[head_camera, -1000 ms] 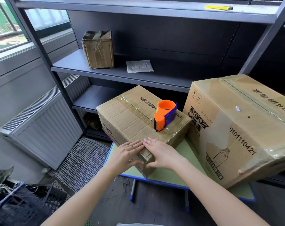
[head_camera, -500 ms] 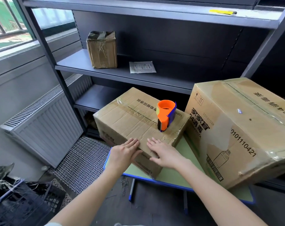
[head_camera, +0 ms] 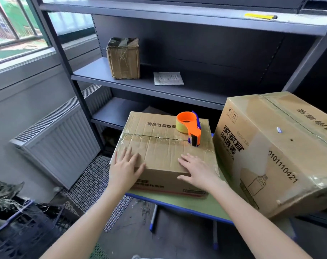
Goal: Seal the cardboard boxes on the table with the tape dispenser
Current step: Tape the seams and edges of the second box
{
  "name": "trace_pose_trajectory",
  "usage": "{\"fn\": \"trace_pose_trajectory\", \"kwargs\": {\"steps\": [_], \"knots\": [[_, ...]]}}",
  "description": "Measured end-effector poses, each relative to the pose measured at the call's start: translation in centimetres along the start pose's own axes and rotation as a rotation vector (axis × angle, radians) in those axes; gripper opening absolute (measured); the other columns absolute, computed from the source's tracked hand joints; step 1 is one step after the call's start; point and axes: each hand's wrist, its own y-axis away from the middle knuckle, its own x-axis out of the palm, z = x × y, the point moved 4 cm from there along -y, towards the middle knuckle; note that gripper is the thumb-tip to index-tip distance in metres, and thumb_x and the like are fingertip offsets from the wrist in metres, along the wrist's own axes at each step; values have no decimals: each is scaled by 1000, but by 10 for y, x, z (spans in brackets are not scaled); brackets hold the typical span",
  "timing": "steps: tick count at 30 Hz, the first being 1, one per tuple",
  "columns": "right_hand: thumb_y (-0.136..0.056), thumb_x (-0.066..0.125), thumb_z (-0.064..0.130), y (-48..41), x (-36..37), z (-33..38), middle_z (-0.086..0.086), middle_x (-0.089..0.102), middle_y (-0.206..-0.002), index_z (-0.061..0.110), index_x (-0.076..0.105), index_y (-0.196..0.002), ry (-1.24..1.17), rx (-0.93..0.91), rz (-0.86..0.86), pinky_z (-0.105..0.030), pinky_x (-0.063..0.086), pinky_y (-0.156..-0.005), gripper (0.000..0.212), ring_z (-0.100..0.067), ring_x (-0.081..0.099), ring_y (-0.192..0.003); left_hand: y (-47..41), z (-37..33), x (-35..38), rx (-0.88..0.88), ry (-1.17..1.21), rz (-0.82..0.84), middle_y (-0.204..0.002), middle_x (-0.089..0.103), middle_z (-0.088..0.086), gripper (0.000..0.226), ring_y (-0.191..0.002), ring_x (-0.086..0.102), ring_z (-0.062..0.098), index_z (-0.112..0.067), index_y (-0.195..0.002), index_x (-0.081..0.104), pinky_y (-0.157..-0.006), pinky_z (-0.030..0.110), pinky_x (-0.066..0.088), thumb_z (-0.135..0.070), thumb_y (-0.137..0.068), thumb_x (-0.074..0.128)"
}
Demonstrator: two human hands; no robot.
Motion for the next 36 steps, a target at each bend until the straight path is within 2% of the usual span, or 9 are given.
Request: {"fn": "trace_pose_trajectory", "kwargs": {"steps": [2, 5, 9, 13, 20, 25, 30, 32, 36], "knots": [[-92, 48, 48, -13, 6, 17, 0, 11, -157, 23, 15, -150, -2, -42, -16, -33, 7, -117, 71, -18, 10, -145, 0, 18, -3, -117, -15, 64, -149, 33, 19, 64, -140, 27, 32, -14, -134, 51, -115, 40, 2, -58, -92, 30], [-93, 45, 46, -29, 12, 33, 2, 10, -157, 27, 13, -149, 25, -76, -35, -34, 7, -117, 67, -18, 9, -145, 0, 29, -3, -211, 91, 116, -155, 18, 17, 58, -139, 26, 30, -10, -143, 34, -113, 35, 19, -47, -97, 36], [-96, 42, 40, -35, 19, 30, 5, 10, -157, 32, 15, -148, 32, -74, -15, -33, 4, -117, 59, -18, 9, -145, 1, 29, -6, -229, 293, 55, -122, 47, 11, 41, -108, 50, 33, -5, -113, 53, -89, 39, 42, -40, -92, 54], [-99, 40, 32, -31, 15, 11, 11, 9, -155, 33, 16, -148, 0, -70, -2, -34, 0, -117, 55, -16, 5, -145, 11, 18, -6, -271, 347, -11, -116, 56, 18, 38, -103, 53, 36, -1, -104, 61, -87, 40, 43, -35, -87, 64], [-89, 33, -7, -29, 3, -28, -1, 9, -158, 18, 18, -149, -15, 172, -16, -31, 3, -118, 67, -19, 7, -145, 47, -46, -4, 78, 165, -202, -95, 71, 15, 33, -58, 63, 24, -10, -82, 72, -54, 27, 51, -30, -86, 47], [-98, 34, 22, -31, 4, 26, -7, 6, -158, 11, 18, -149, -93, 44, 21, -31, 3, -116, 54, -20, 5, -145, 35, -26, -12, 227, 193, -253, -85, 72, 5, 32, -71, 65, 22, -7, -85, 74, -65, 31, 56, -19, -81, 45], [-90, 32, 65, -40, 20, 82, -7, 0, -158, 15, 9, -151, 5, -34, 75, -41, -1, -118, 82, -24, -2, -145, 15, -4, 1, 369, 124, -179, -114, 66, 12, 27, -109, 62, 29, -10, -105, 73, -93, 41, 48, -15, -84, 56], [-90, 36, 62, -43, 23, 90, -8, -2, -158, 18, 6, -151, 30, -16, 91, -45, -2, -118, 80, -28, -4, -145, 13, -3, 5, 384, 161, -185, -115, 67, 10, 30, -110, 62, 27, -8, -107, 72, -96, 38, 44, -8, -77, 70], [-97, 38, 41, -43, 23, 90, -5, -1, -158, 19, 7, -151, 8, -43, 86, -43, -3, -117, 66, -31, -5, -145, 17, -6, 5, 387, 212, -216, -109, 70, 3, 35, -104, 65, 18, -10, -103, 74, -91, 24, 47, -15, -83, 46]]}}
